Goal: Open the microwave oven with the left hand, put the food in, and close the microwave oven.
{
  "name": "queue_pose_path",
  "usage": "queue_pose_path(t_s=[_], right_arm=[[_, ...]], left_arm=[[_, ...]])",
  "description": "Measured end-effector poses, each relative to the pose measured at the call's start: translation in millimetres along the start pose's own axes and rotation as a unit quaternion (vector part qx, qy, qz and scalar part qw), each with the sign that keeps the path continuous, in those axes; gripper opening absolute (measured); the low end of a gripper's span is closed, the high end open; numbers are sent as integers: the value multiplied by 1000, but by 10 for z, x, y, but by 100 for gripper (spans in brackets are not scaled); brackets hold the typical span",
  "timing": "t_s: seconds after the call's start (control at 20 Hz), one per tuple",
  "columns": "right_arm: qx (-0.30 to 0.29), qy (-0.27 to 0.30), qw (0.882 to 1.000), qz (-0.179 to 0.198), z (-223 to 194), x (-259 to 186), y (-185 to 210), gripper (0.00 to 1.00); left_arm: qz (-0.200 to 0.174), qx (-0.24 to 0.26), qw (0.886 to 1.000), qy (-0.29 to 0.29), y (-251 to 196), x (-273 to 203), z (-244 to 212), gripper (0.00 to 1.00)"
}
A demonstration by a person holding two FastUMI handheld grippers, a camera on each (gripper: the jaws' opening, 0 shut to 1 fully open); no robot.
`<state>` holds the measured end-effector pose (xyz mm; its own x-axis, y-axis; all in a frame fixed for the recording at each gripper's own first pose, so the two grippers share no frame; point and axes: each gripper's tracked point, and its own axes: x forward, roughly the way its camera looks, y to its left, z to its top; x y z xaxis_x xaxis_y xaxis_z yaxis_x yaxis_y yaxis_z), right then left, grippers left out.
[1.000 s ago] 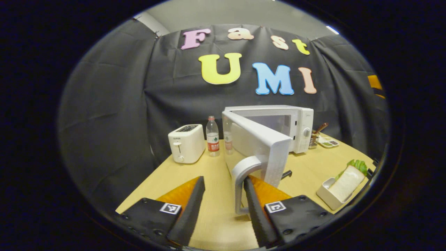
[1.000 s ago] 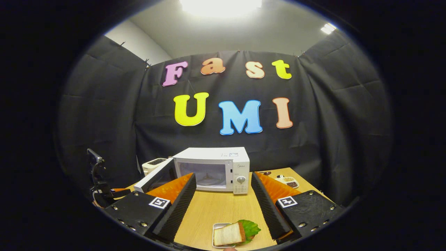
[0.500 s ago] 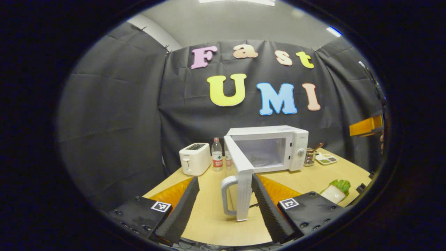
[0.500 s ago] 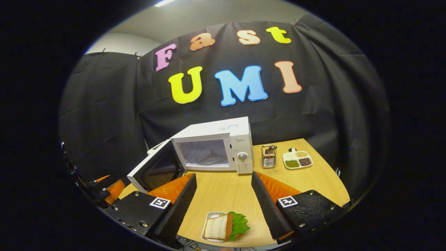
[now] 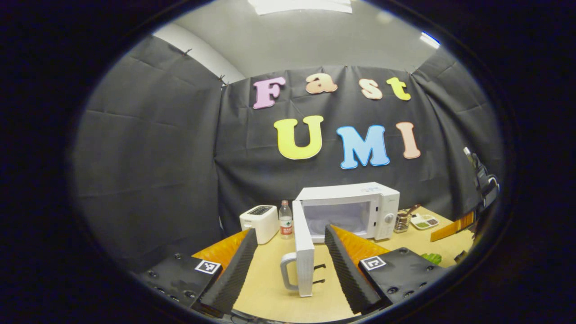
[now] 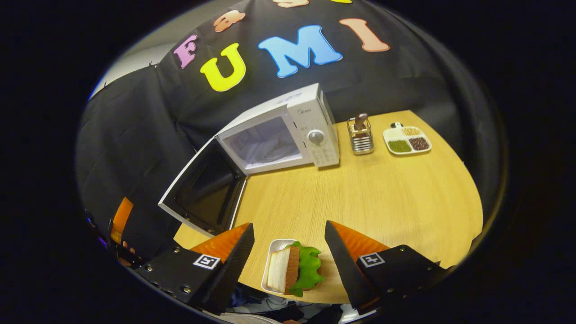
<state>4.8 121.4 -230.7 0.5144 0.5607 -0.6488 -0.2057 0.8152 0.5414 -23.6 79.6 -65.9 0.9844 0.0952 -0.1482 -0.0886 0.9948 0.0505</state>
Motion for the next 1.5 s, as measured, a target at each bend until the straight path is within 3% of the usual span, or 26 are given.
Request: queue_pose_path(t_s=[0.35, 0.65, 0.75, 0.85, 0.9, 0.95, 1.05, 1.1, 1.5], right_arm=[[35, 75, 996, 18, -493, 143, -195, 98], [69, 149, 985, 50, -934, 225, -159, 98], [77, 168, 981, 62, -1034, 240, -120, 90], [80, 183, 977, 72, -1117, 244, -82, 89], [85, 185, 976, 77, -1103, 248, -88, 82], [91, 186, 975, 82, -1128, 268, -70, 55], [100, 186, 973, 89, -1081, 217, -74, 53], [92, 193, 972, 95, -1105, 222, -75, 36], [72, 156, 978, 117, -820, 121, 48, 36]], left_arm=[[15, 2, 1000, 4, -68, 23, 18, 100], [36, -1, 999, 11, -111, -34, -41, 100], [43, -3, 999, 11, -130, -65, -31, 100], [53, -2, 999, 10, -147, -105, -13, 100], [58, -1, 998, 9, -155, -130, -1, 100], [62, 0, 998, 8, -164, -147, 3, 100], [70, 5, 997, 7, -186, -193, 16, 100], [73, 7, 997, 5, -198, -214, 32, 100], [62, -16, 998, -3, -258, -102, 152, 100]])
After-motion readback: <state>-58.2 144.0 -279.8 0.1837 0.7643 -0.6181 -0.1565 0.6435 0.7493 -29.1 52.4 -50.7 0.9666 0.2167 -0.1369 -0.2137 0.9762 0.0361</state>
